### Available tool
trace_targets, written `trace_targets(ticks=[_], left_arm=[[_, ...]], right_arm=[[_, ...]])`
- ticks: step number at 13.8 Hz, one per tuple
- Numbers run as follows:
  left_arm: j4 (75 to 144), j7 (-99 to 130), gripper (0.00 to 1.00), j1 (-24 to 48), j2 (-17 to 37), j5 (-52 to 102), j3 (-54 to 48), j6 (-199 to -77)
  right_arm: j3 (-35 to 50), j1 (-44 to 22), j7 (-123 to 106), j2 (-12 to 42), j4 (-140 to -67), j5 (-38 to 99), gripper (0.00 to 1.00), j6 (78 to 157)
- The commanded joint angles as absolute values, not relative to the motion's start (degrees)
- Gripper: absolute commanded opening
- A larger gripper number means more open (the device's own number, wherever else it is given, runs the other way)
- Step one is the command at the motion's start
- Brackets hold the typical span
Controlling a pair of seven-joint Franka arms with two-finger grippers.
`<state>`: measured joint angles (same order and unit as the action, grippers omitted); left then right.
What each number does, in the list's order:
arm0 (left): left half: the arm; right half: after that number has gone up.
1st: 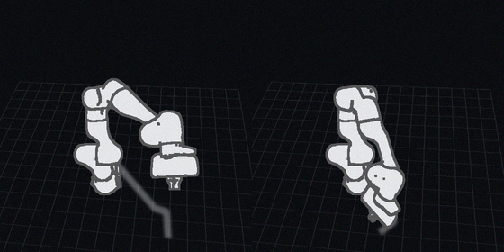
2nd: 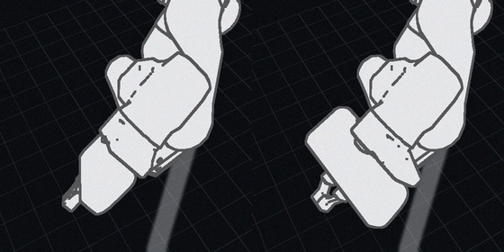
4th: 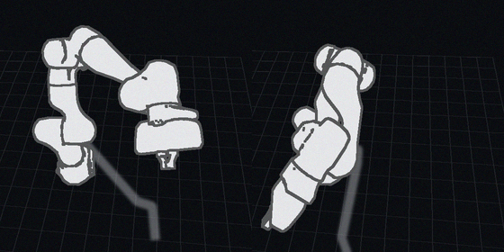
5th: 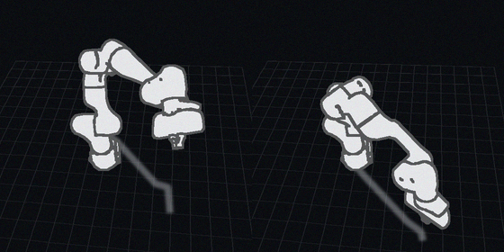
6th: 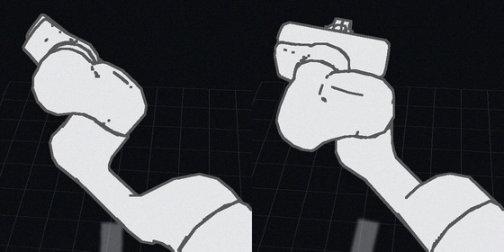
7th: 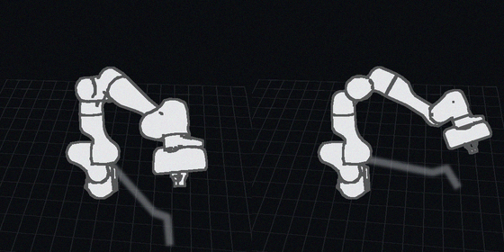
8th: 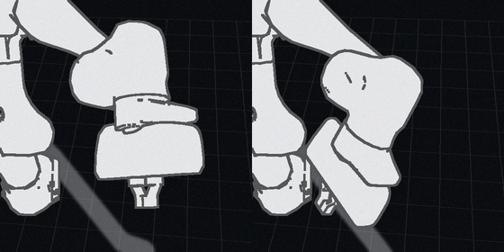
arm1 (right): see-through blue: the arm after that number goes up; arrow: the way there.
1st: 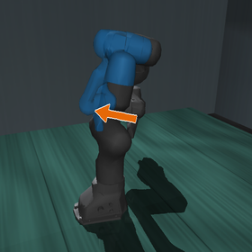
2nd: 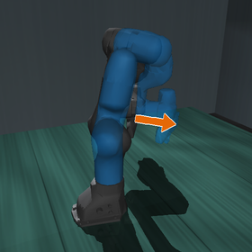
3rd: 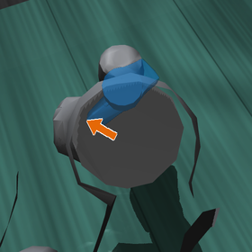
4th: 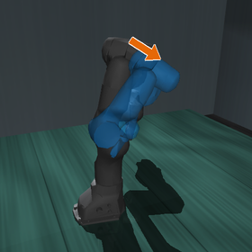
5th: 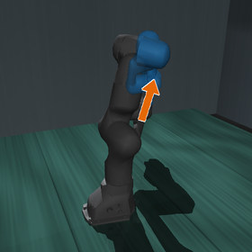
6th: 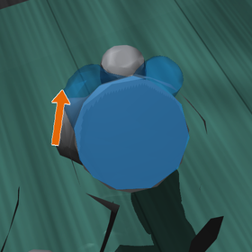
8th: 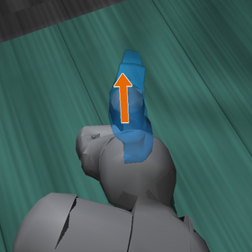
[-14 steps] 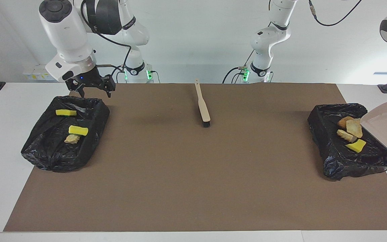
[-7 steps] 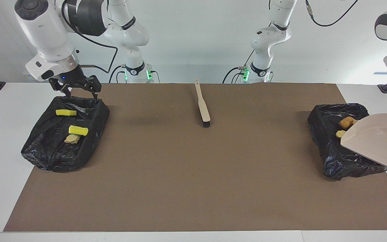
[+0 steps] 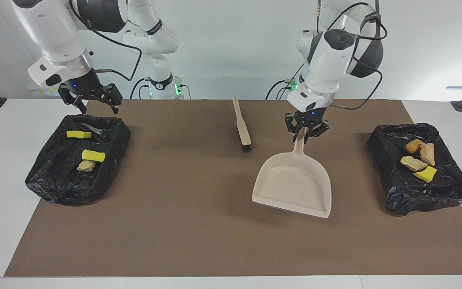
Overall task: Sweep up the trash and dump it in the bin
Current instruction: 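Bring the empty dustpan back to the table center with the left gripper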
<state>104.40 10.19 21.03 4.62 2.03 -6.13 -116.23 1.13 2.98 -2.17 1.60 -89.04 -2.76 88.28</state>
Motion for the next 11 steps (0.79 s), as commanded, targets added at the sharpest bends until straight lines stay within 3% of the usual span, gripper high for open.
trace_targets(ticks=[1, 5, 11], left_arm=[[104.50, 21.30, 0.00, 27.40, 10.87, 3.43, -4.66, -122.67], [104.24, 26.19, 0.00, 31.99, 14.41, 5.52, -4.66, -127.35], [103.80, 29.17, 0.00, 33.05, 16.70, 5.71, -4.66, -129.20]], right_arm=[[0.79, 2.81, 1.13, -1.57, -93.94, -1.58, 1.00, 92.09], [1.32, 2.46, 1.23, -1.15, -93.69, -0.10, 1.00, 93.07], [1.41, 2.55, 0.88, -1.05, -93.25, 0.26, 1.00, 92.99]])
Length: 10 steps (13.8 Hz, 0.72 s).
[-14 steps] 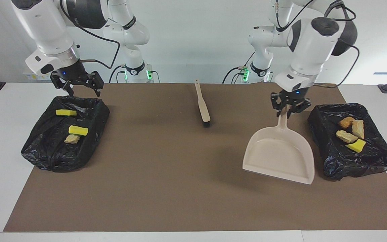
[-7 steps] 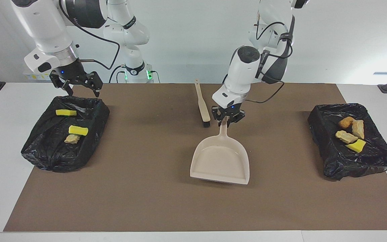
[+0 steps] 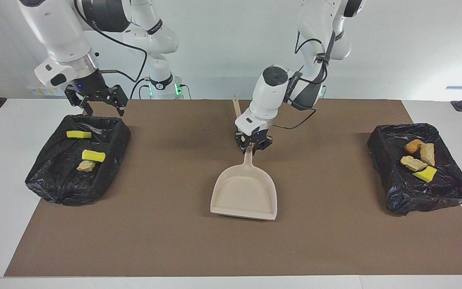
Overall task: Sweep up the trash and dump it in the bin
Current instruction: 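Bring the empty dustpan back to the table center with the left gripper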
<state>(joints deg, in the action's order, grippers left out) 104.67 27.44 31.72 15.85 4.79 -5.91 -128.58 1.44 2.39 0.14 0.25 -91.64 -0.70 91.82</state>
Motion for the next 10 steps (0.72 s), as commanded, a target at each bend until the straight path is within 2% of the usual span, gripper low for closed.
trace_targets(ticks=[1, 10], left_arm=[[103.80, 30.05, 0.00, 33.13, 16.70, 5.71, -4.66, -129.20], [104.33, 32.95, 0.00, 34.45, 16.87, 5.71, -4.66, -130.25]], right_arm=[[1.41, 2.55, 0.88, -1.05, -93.25, 0.26, 1.00, 93.08], [1.41, 2.55, 0.88, -1.05, -93.25, 0.26, 1.00, 92.99]])
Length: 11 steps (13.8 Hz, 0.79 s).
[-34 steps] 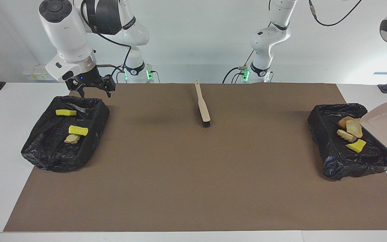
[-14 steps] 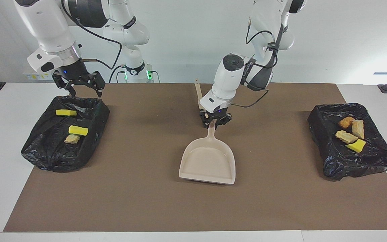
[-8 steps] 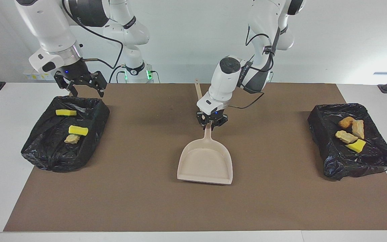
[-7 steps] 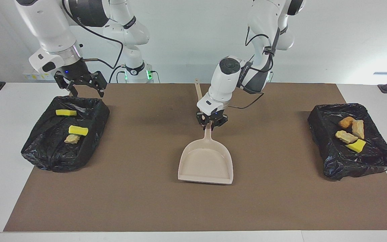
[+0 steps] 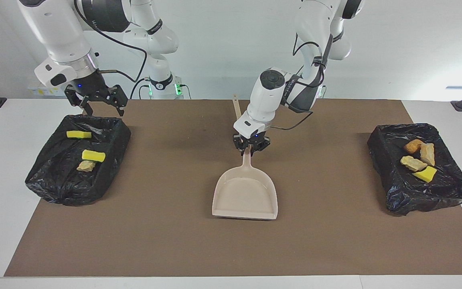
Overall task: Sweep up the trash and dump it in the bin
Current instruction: 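Bring the empty dustpan back to the table center with the left gripper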
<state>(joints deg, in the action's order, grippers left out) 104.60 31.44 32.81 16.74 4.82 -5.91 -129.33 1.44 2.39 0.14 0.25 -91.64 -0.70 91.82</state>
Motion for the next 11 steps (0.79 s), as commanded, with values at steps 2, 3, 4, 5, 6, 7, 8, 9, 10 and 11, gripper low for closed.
trace_targets(ticks=[2, 3, 4, 5, 6, 7, 8, 9, 10, 11], left_arm=[[104.41, 33.48, 0.00, 34.63, 16.87, 5.71, -4.66, -130.52], [104.59, 33.40, 0.00, 34.63, 16.87, 5.71, -4.66, -131.13], [104.85, 33.40, 0.00, 34.63, 16.96, 5.71, -4.66, -131.57], [104.94, 33.40, 0.00, 34.63, 17.14, 5.71, -4.66, -132.18], [104.94, 33.40, 0.00, 34.63, 17.23, 5.71, -4.66, -132.54], [104.94, 33.40, 0.00, 34.72, 17.40, 5.71, -4.66, -133.15], [104.85, 33.31, 0.00, 34.63, 18.36, 5.63, -4.66, -133.50], [104.68, 33.40, 0.00, 34.72, 18.54, 5.45, -4.66, -133.59], [104.85, 33.57, 0.01, 34.72, 18.63, 5.45, -4.66, -133.59], [104.85, 35.05, 0.07, 34.89, 18.81, 5.45, -4.66, -134.03]], right_arm=[[1.41, 2.55, 0.97, -1.05, -93.25, 0.26, 1.00, 93.08], [1.41, 2.81, 0.97, -1.05, -93.25, 0.26, 1.00, 93.08], [1.41, 2.81, 0.88, -1.05, -93.25, 0.26, 1.00, 93.08], [1.41, 2.81, 0.97, -1.05, -93.25, 0.26, 1.00, 92.99], [1.49, 2.81, 0.88, -1.05, -93.25, 0.26, 1.00, 92.99], [1.41, 2.81, 0.97, -1.05, -93.25, 0.26, 1.00, 93.08], [1.41, 2.99, 0.88, -1.05, -93.25, 0.26, 1.00, 92.99], [1.41, 3.08, 0.88, -1.05, -93.25, 0.26, 1.00, 92.99], [1.41, 3.08, 0.88, -1.05, -93.25, 0.26, 1.00, 92.99], [1.41, 3.08, 0.88, -1.05, -93.25, 0.26, 1.00, 92.99]])
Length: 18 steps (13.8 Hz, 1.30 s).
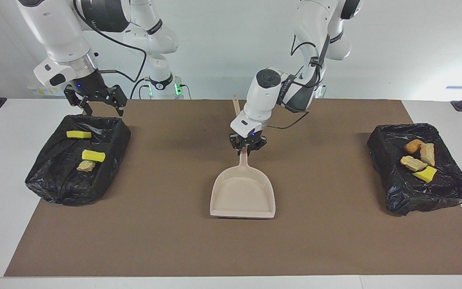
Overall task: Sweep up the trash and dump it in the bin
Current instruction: 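Bring the empty dustpan back to the table center with the left gripper, then release the dustpan and withdraw the left gripper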
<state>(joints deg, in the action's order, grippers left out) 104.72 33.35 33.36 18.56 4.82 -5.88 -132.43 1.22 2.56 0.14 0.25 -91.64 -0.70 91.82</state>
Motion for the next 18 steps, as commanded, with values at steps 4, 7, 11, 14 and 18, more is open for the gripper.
trace_targets(ticks=[4, 7, 11, 14, 18], left_arm=[[104.33, 36.56, 1.00, 34.89, 18.72, 5.36, -4.57, -134.91], [104.24, 35.86, 1.00, 33.40, 16.53, 4.92, -3.43, -133.25], [104.24, 32.19, 1.00, 28.05, 13.37, 4.75, -2.90, -130.27], [104.59, 22.63, 1.00, 22.08, 8.02, 4.75, -2.99, -120.88], [104.33, 7.50, 1.00, 13.29, 1.06, 4.75, -2.99, -108.74]], right_arm=[[1.41, 2.99, 0.88, -1.05, -93.25, 0.26, 1.00, 92.99], [1.49, 2.99, 0.88, -1.05, -93.25, 0.26, 1.00, 92.99], [1.41, 2.99, 0.88, -1.05, -93.25, 0.26, 1.00, 92.99], [1.41, 3.08, 0.88, -1.05, -93.25, 0.26, 1.00, 92.99], [1.49, 2.99, 0.88, -1.05, -93.25, 0.26, 1.00, 92.99]])
